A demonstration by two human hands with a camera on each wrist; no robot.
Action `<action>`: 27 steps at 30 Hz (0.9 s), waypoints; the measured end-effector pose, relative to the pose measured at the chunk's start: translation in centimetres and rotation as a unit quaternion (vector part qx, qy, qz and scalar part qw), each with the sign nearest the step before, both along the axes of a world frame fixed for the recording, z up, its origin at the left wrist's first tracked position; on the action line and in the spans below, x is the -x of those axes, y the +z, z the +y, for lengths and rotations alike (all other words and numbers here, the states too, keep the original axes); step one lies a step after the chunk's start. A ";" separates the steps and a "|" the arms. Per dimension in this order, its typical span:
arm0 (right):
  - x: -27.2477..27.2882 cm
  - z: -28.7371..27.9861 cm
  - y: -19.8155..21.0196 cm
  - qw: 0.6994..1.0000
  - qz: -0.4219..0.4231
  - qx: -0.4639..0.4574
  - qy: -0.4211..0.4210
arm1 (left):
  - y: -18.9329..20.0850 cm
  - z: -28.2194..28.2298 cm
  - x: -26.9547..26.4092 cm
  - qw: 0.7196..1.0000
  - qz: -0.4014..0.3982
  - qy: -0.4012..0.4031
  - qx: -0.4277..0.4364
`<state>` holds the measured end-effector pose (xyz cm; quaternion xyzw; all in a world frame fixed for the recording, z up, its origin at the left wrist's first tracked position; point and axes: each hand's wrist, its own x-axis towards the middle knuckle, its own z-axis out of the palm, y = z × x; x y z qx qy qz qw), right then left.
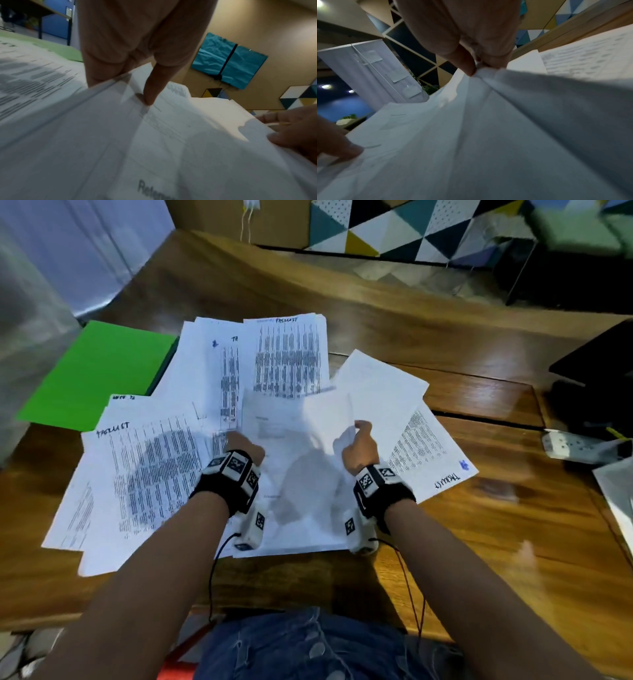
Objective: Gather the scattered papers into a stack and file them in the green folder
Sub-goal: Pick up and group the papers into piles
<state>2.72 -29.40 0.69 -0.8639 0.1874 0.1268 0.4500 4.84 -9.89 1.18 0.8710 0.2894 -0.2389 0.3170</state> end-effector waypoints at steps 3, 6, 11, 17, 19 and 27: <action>0.1 0.0 -2.1 0.997 0.067 0.038 0.013 | -1.7 0.7 0.7 0.998 0.062 0.019 -0.029; 0.0 -0.7 -3.2 0.990 0.093 0.091 -0.047 | -2.3 1.4 0.8 0.995 0.075 0.045 -0.044; 1.4 -0.6 -3.8 0.985 0.106 -0.136 -0.033 | -3.2 0.7 0.3 0.996 0.086 0.009 -0.006; 1.5 -0.9 -4.2 0.977 0.112 -0.180 -0.015 | -2.6 0.0 -0.8 0.992 0.120 -0.039 -0.029; 1.2 -2.1 -4.1 0.983 0.101 -0.146 -0.037 | -2.3 -0.6 -1.4 0.991 0.109 -0.044 -0.060; -2.0 -13.8 -2.9 0.974 0.105 0.079 -0.182 | -3.3 -6.7 -3.4 0.945 -0.025 -0.303 -0.120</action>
